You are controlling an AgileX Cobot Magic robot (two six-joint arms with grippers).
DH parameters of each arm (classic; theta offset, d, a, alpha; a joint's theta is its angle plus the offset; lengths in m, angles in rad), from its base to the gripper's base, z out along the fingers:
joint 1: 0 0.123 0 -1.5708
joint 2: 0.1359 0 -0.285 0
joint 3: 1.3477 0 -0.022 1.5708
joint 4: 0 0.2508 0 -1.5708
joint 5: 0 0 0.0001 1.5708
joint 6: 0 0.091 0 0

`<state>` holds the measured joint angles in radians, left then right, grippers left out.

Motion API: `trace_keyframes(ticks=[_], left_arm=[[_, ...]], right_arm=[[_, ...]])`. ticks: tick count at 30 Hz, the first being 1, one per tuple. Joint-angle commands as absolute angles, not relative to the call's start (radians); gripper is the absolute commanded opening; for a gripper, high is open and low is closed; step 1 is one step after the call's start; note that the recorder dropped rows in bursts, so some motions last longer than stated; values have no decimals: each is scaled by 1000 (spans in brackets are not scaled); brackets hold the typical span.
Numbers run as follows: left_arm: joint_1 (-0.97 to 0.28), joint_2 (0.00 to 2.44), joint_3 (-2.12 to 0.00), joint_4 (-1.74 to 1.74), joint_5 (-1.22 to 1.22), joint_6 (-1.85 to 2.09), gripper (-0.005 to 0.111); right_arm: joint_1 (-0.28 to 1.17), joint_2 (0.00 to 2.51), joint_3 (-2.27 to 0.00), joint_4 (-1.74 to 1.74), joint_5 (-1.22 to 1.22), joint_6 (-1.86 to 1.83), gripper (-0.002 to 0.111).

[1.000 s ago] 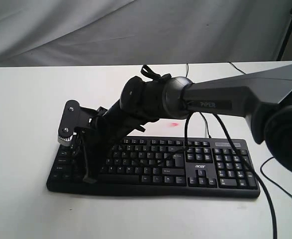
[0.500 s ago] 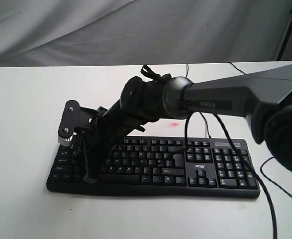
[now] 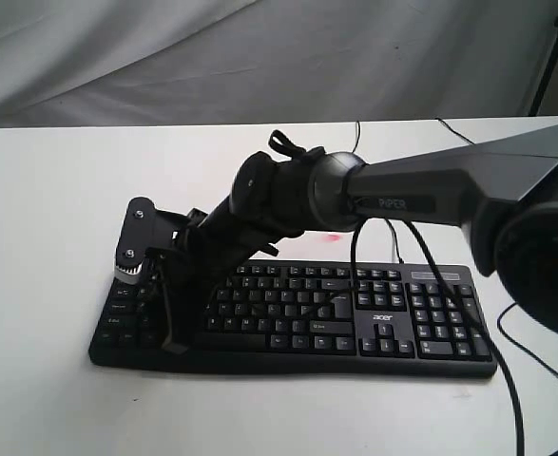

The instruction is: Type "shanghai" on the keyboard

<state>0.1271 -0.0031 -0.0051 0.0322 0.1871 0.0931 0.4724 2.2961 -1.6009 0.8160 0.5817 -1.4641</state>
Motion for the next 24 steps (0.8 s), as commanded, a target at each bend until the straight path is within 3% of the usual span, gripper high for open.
trace_keyframes(ticks=[1, 24], left_arm=[[123, 0, 0, 32, 184, 90, 1], [123, 0, 0, 32, 184, 90, 1]], right_arm=[[465, 2294, -1607, 820, 584, -1476, 0], [463, 2241, -1607, 801, 610, -1476, 0]])
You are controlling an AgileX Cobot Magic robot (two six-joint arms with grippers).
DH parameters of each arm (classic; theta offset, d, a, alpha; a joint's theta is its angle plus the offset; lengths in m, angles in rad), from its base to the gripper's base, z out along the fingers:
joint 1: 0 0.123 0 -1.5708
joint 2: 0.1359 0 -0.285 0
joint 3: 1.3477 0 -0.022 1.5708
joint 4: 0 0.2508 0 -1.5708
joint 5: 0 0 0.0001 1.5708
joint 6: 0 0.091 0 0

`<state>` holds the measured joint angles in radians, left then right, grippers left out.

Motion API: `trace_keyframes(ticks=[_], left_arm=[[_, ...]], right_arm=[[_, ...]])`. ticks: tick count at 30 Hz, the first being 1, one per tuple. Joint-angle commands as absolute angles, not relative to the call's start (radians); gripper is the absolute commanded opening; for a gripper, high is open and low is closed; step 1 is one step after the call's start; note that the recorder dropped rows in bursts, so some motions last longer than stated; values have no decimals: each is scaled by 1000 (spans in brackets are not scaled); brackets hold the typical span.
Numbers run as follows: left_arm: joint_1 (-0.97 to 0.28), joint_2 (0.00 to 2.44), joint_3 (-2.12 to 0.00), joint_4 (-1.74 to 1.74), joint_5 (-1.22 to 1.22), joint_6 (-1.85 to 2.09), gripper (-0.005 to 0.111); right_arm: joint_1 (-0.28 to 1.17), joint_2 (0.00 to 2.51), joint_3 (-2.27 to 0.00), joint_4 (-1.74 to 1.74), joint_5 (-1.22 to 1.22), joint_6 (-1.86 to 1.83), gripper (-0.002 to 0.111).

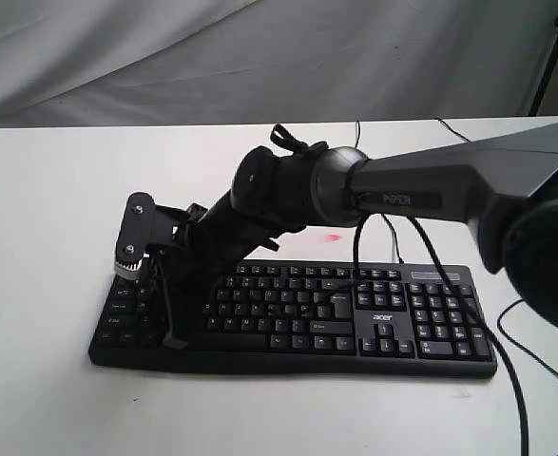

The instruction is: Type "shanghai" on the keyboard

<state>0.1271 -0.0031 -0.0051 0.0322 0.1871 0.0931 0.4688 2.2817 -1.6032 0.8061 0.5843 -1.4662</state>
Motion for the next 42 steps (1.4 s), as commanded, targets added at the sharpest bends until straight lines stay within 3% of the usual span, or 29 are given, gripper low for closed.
trace_keyframes(ticks=[1, 22, 42], left_arm=[[123, 0, 0, 32, 184, 90, 1], [123, 0, 0, 32, 184, 90, 1], [123, 0, 0, 32, 184, 90, 1]], right_arm=[[463, 2238, -1607, 801, 611, -1471, 0], [415, 2202, -1600, 717, 727, -1375, 0], [358, 2086, -1404, 716, 655, -1375, 0]])
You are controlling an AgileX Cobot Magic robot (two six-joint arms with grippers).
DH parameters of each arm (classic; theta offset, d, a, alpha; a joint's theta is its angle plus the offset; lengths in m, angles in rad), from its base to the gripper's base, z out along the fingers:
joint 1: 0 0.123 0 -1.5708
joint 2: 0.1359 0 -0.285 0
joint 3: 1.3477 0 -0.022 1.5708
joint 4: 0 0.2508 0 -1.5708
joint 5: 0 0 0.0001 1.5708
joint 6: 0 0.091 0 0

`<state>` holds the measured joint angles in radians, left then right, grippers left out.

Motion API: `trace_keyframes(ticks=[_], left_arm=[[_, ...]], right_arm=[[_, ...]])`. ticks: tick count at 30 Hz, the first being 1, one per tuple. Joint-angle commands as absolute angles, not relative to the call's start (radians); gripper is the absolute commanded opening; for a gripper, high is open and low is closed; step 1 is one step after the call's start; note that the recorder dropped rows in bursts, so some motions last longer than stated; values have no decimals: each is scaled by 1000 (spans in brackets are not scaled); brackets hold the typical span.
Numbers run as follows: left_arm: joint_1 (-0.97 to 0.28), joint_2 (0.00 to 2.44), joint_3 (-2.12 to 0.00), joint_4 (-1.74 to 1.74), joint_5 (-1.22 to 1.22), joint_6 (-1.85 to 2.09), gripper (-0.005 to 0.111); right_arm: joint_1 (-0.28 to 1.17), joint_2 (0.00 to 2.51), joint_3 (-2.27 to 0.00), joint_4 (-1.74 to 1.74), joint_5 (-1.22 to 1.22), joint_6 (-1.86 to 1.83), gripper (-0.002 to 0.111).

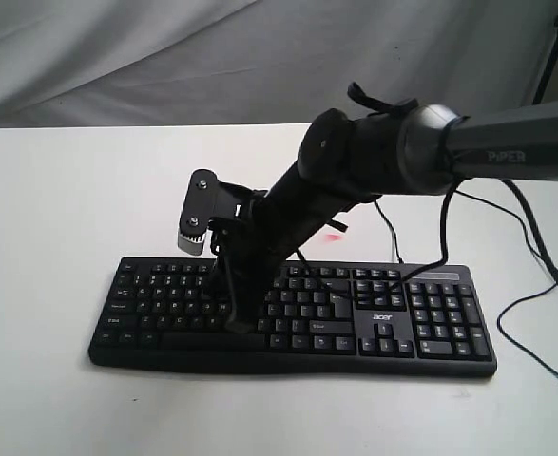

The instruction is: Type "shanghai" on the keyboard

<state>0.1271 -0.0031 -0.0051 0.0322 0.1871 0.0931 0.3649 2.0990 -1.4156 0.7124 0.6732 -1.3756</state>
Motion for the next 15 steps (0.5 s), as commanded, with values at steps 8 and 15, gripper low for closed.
trace_keyframes(ticks=[8, 15], left_arm=[[123, 0, 0, 32, 184, 90, 1], [123, 0, 0, 32, 184, 90, 1]], right_arm=[[358, 2097, -1404, 750, 655, -1389, 0], [358, 2132, -1404, 748, 644, -1408, 0]])
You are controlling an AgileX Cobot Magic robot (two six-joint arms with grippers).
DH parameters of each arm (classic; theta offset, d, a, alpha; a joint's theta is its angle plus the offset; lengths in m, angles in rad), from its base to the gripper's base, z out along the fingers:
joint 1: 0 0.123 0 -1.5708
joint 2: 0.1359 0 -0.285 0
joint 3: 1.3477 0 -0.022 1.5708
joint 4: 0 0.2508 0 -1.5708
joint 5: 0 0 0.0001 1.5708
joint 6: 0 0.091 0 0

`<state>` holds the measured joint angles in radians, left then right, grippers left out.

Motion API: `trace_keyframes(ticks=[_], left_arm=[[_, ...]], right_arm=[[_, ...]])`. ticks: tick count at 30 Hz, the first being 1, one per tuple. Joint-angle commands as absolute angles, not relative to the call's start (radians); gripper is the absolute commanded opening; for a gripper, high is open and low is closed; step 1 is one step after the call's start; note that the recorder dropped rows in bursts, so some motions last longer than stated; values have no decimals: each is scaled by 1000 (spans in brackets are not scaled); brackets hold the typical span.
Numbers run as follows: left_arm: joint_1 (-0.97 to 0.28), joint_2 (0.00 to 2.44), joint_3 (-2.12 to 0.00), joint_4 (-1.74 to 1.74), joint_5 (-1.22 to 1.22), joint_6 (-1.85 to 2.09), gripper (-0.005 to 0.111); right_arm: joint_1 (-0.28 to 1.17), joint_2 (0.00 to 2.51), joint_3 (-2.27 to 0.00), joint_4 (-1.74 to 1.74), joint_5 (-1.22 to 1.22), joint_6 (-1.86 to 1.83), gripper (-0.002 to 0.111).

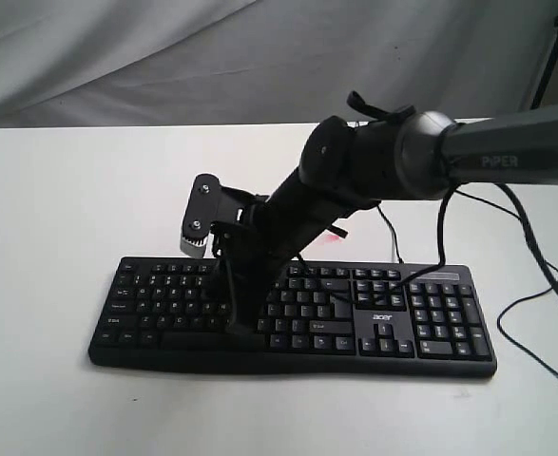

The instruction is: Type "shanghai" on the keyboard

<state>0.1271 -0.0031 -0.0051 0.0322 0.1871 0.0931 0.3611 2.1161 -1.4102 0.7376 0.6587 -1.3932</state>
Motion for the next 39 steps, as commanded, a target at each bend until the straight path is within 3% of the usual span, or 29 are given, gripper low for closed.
trace_keyframes(ticks=[1, 39], left_arm=[[123, 0, 0, 32, 184, 90, 1], [123, 0, 0, 32, 184, 90, 1]], right_arm=[[358, 2134, -1404, 751, 641, -1412, 0], [360, 2136, -1404, 750, 637, -1442, 0]])
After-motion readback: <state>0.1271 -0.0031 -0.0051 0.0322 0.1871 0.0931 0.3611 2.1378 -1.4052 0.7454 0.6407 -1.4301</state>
